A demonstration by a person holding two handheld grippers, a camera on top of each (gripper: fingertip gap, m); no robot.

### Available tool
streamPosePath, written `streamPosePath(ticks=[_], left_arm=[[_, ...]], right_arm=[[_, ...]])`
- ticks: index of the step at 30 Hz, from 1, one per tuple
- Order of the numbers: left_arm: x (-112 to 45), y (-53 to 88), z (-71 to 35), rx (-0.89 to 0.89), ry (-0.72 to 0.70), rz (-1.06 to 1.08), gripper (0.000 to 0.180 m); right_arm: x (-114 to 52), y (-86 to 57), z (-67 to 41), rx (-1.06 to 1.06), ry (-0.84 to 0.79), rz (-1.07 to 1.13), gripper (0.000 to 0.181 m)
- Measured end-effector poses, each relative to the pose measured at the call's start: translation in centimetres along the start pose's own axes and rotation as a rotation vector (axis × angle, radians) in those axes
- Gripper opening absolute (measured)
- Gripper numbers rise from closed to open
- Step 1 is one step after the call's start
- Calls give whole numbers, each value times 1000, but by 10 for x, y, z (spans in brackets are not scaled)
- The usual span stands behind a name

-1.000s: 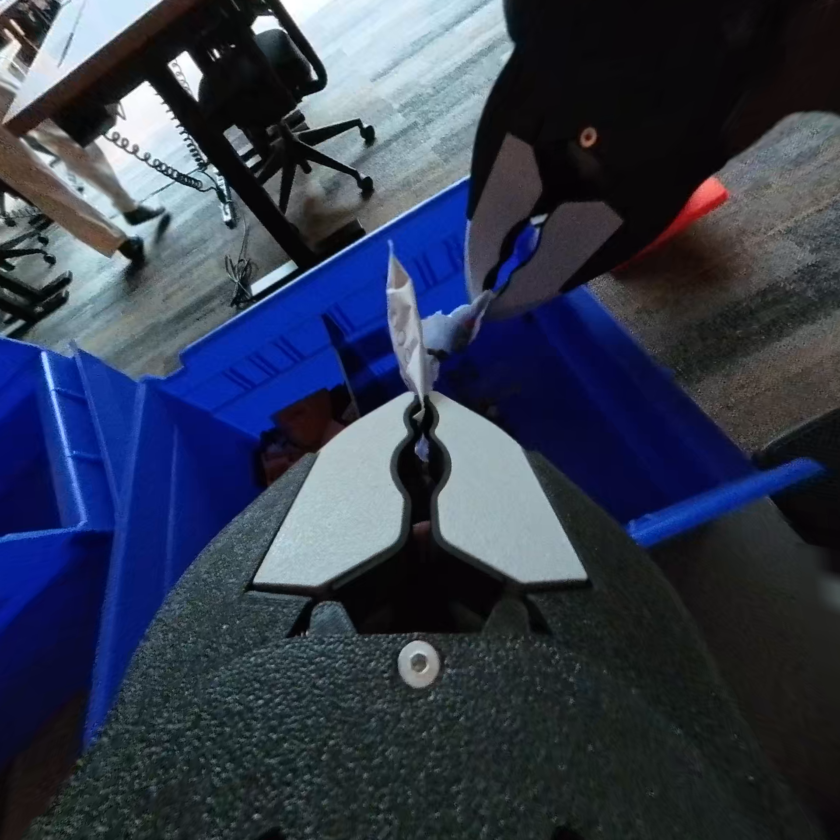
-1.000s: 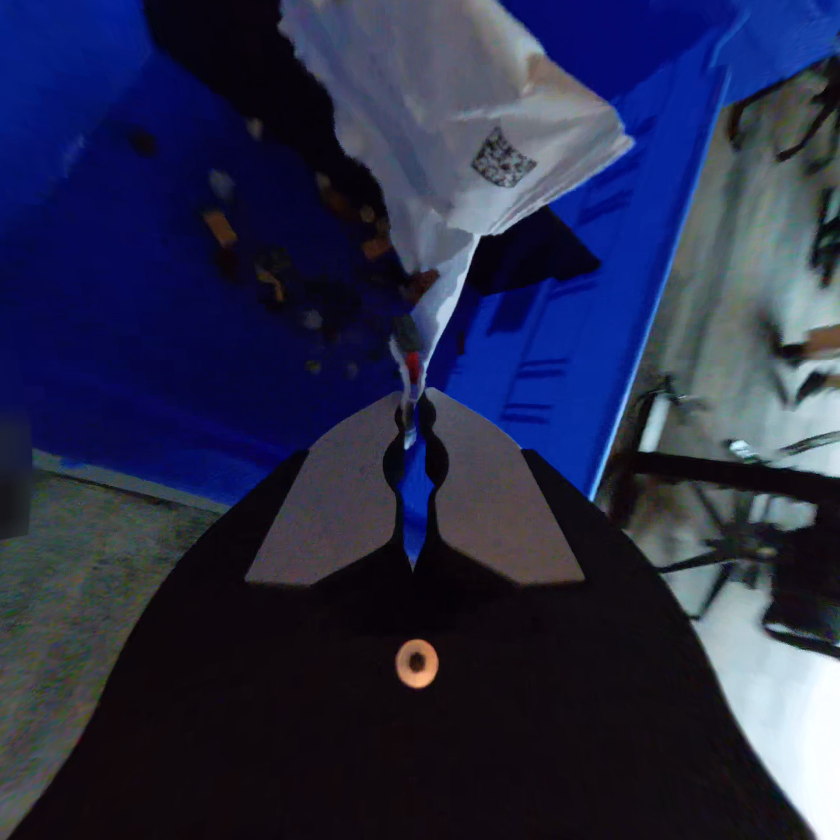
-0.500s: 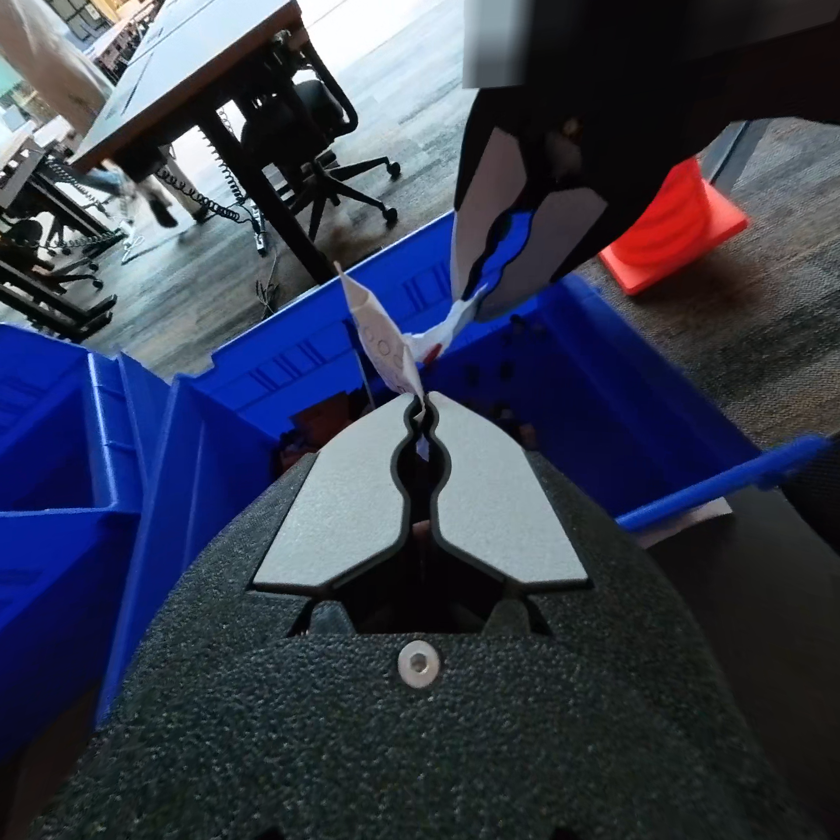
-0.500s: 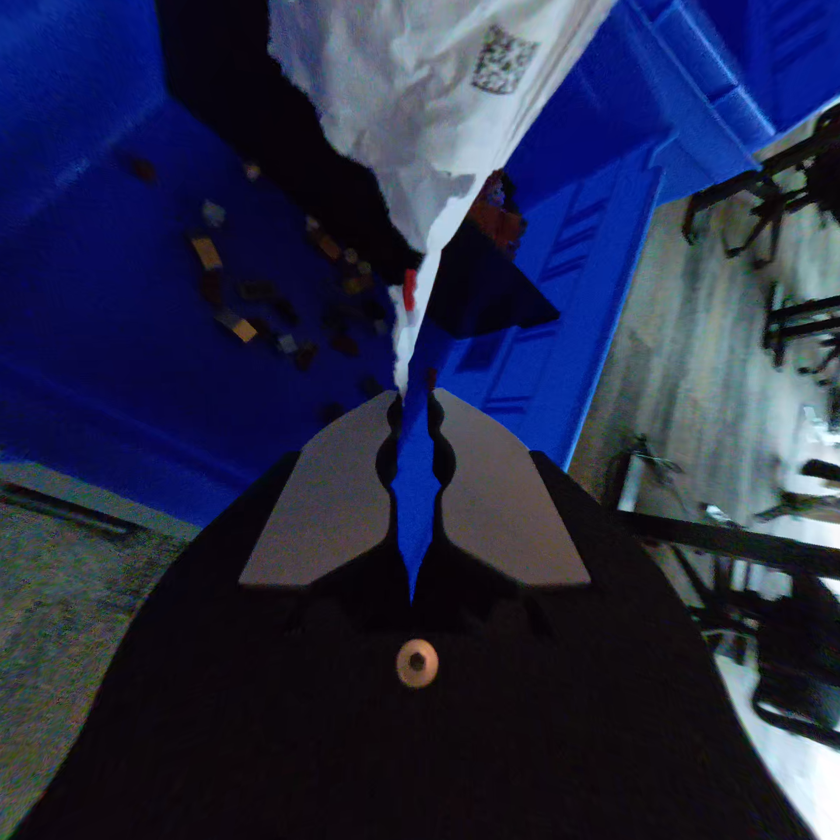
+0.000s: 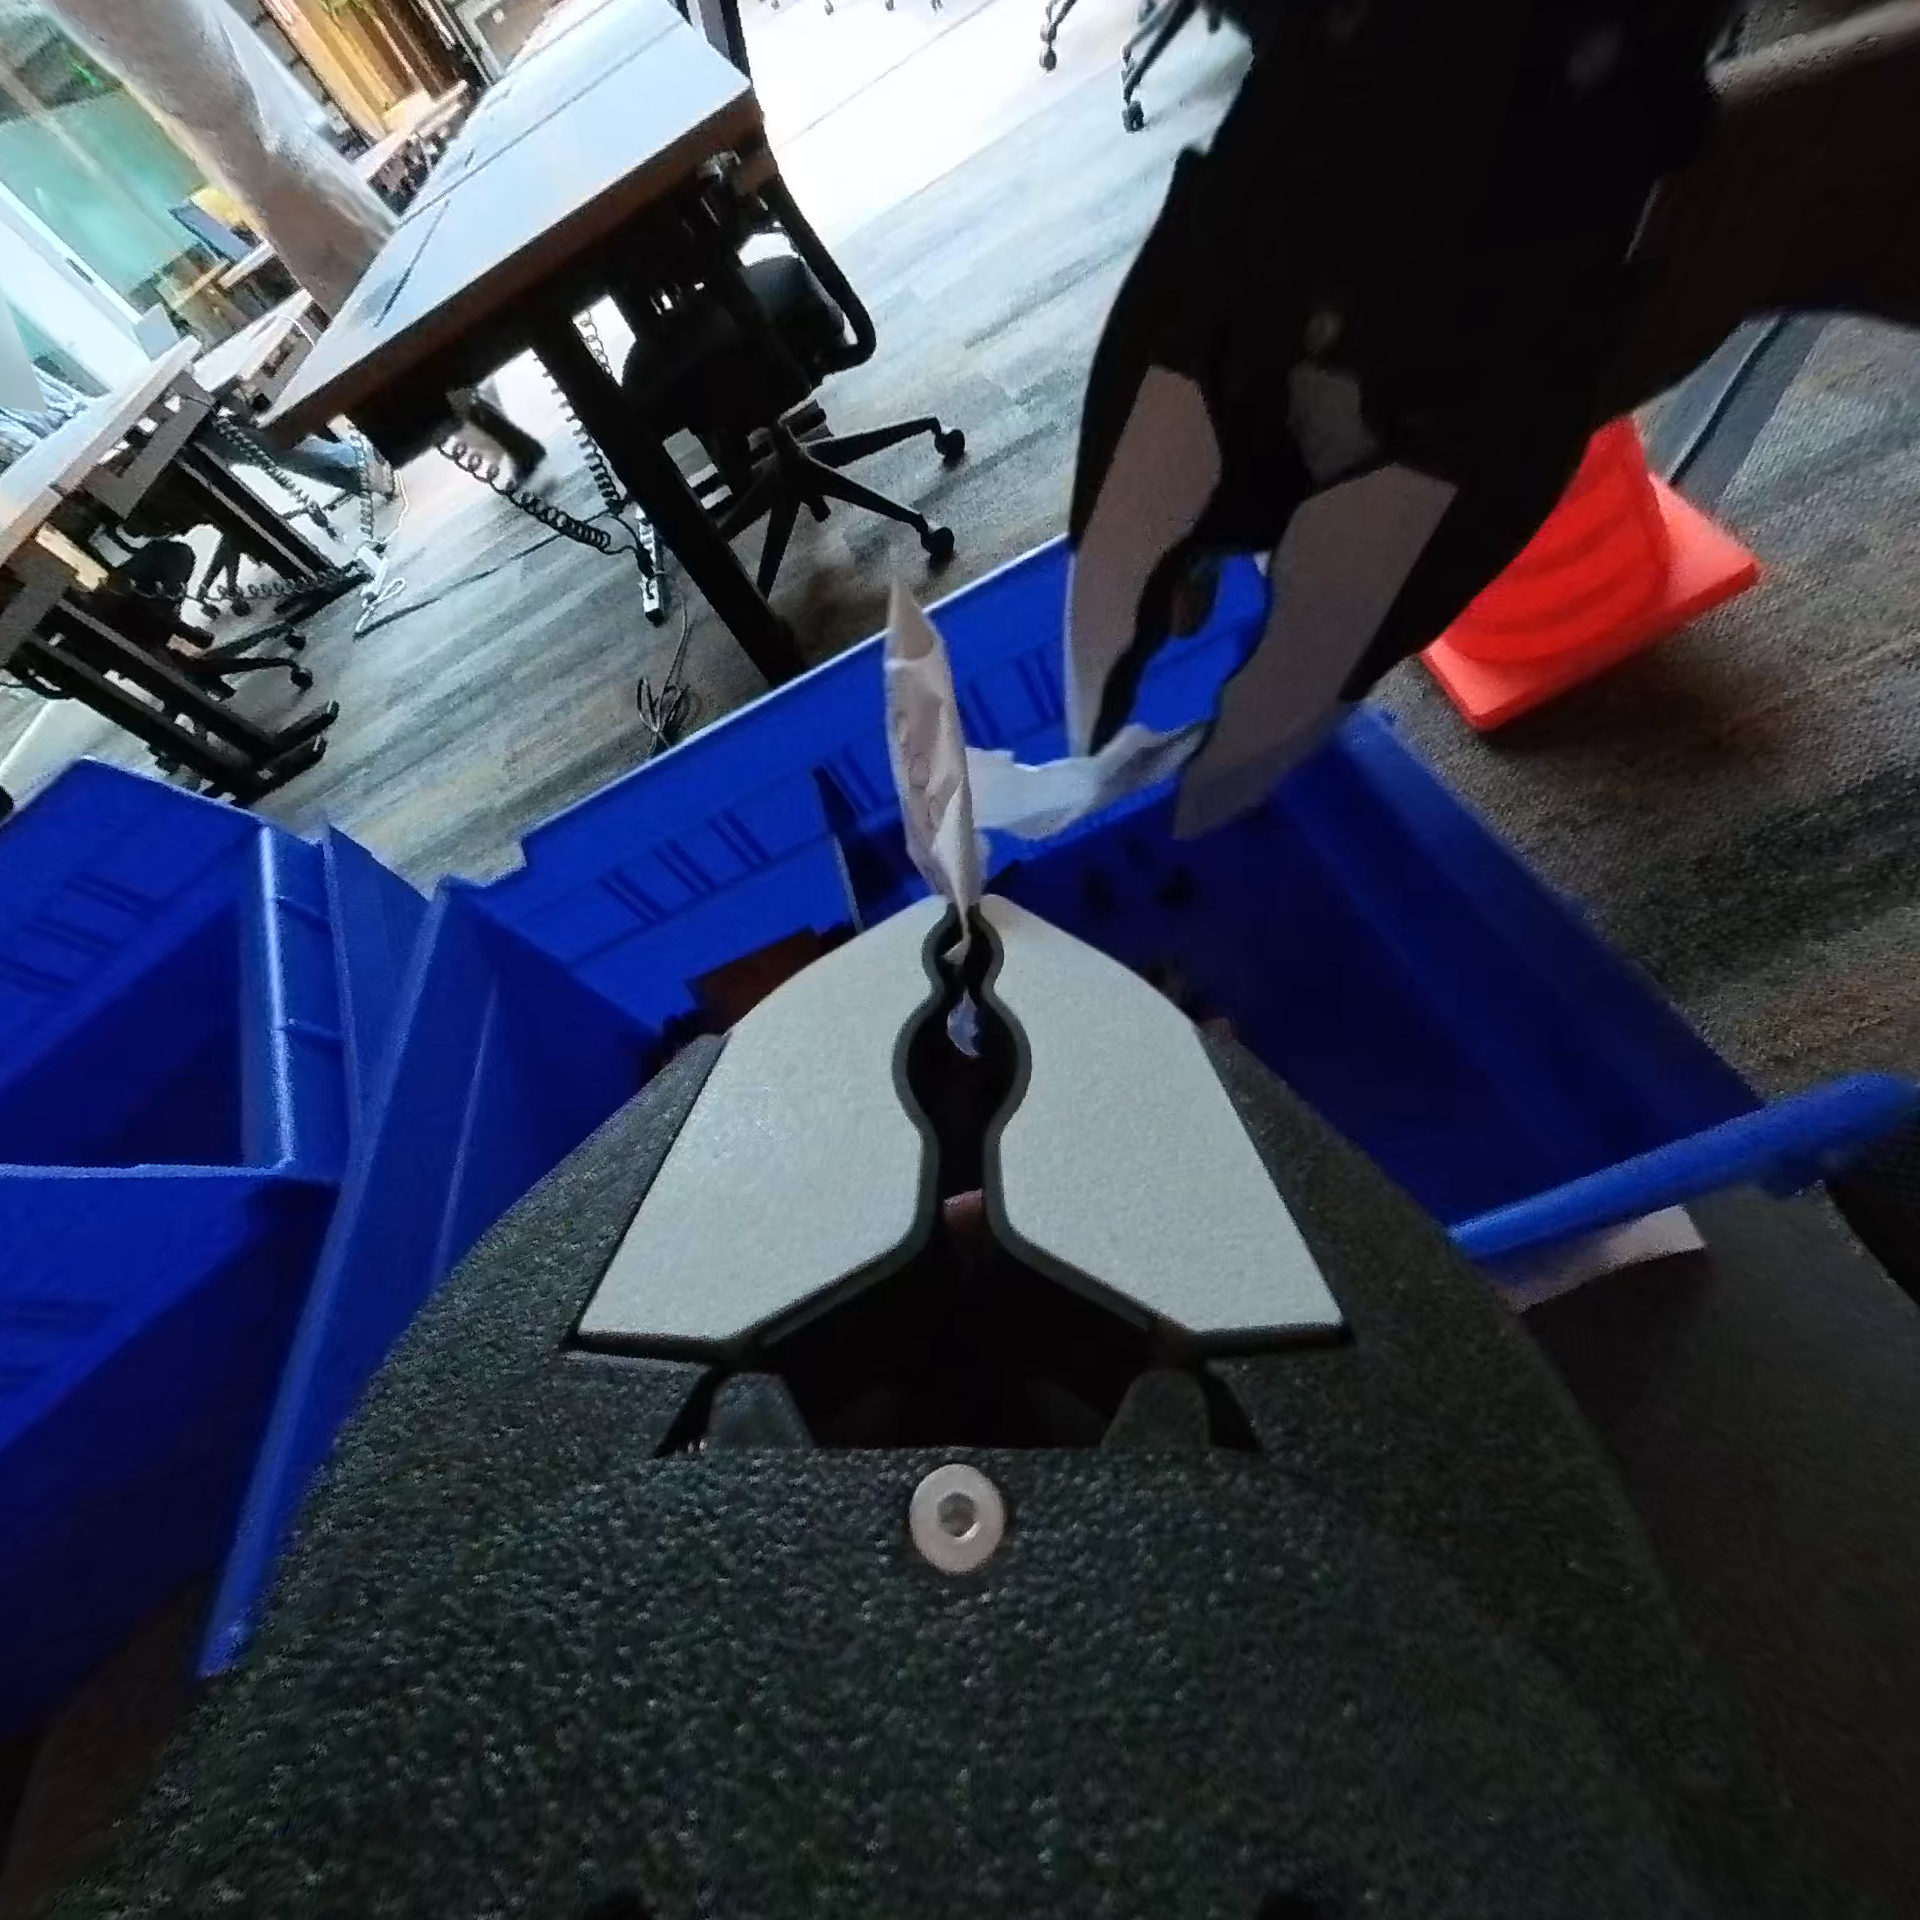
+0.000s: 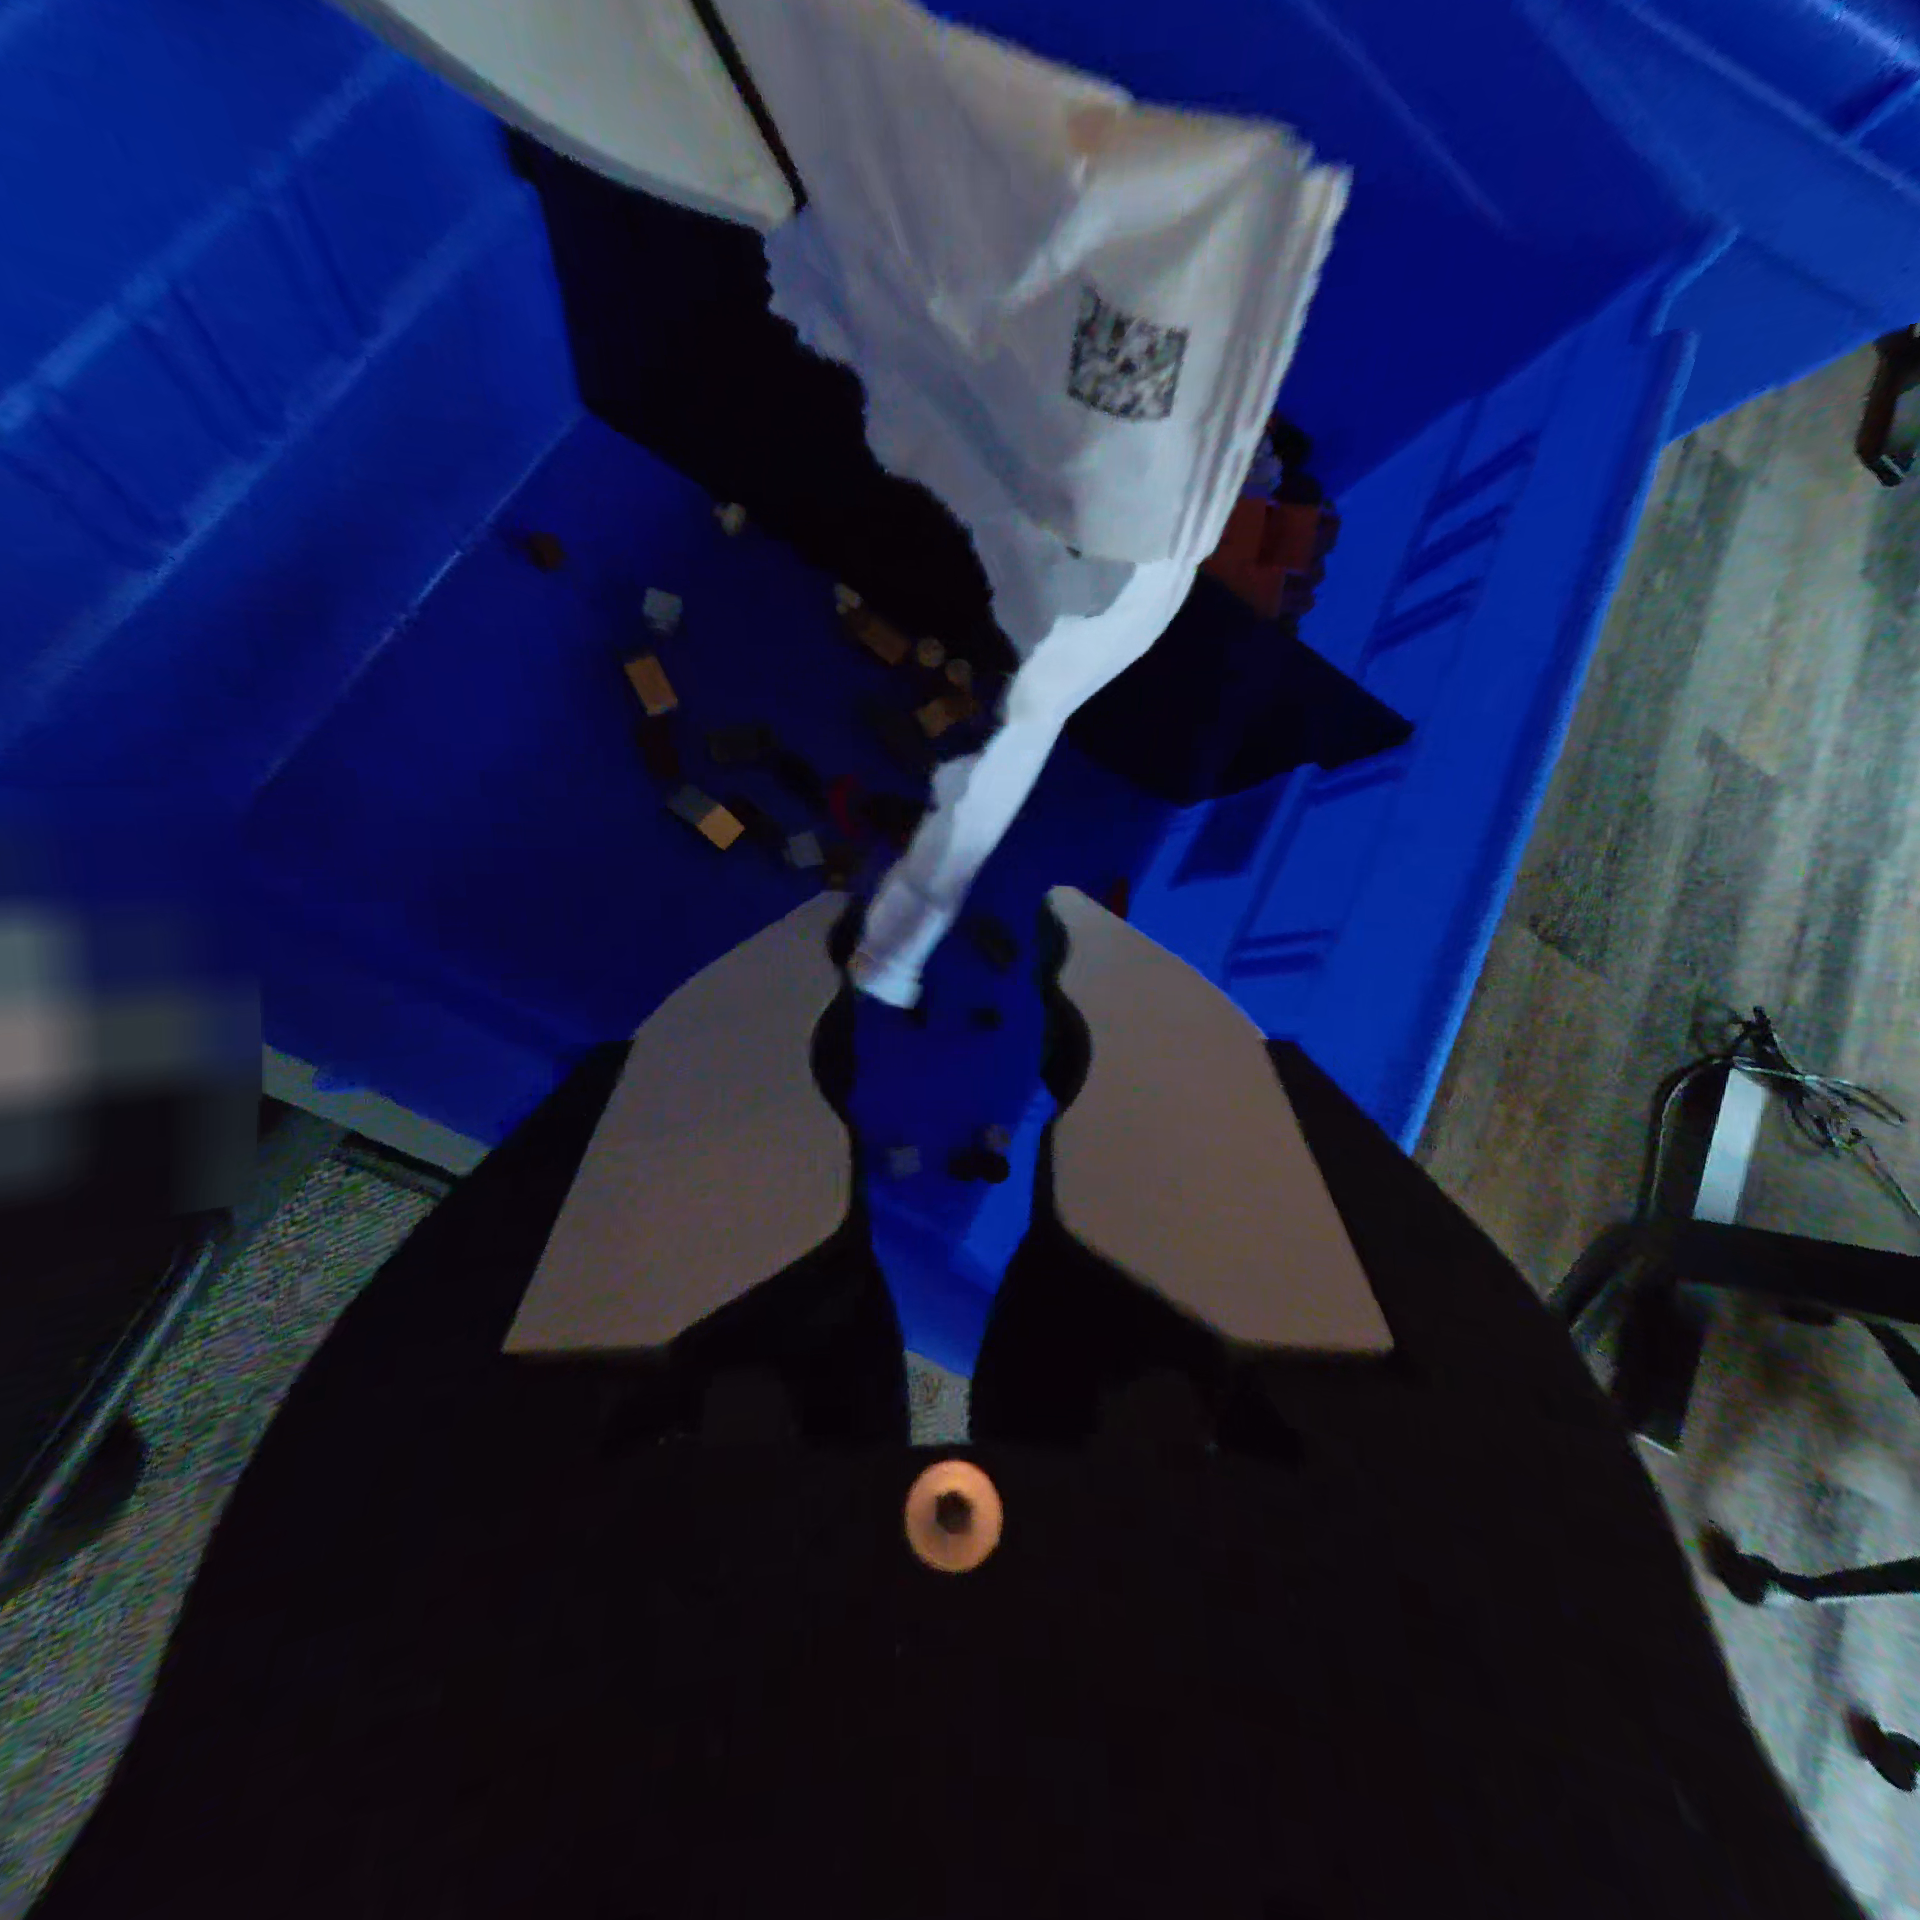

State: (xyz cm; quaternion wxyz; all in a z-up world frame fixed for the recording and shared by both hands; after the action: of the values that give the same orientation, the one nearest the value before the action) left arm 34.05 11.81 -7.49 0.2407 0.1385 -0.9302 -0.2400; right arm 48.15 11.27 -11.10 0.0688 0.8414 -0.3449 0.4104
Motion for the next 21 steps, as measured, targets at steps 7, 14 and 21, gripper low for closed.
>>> streamPosePath(ticks=[7, 14, 21], left_arm=[[5, 5, 6, 107, -10, 23, 0], [5, 9, 13, 115, 62, -11, 0], [0, 9, 11, 174, 50, 38, 0]], right_arm=[[20, -12, -7, 421, -139, 361, 0], [25, -16, 3, 488, -146, 347, 0], [18, -8, 4, 336, -123, 178, 6]])
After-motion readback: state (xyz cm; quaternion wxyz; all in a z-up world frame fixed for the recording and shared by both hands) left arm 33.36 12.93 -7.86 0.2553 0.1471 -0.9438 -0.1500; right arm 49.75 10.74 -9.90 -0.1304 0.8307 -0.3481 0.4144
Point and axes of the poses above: each gripper's, where its closed fingertips meet, x back along the fingers, z out of its underside, y = z × x across the jaws, the point moved 6 cm from there along x, back along the fingers, and after that the axes turned 10 degrees about -x, right-handed, at the moved point
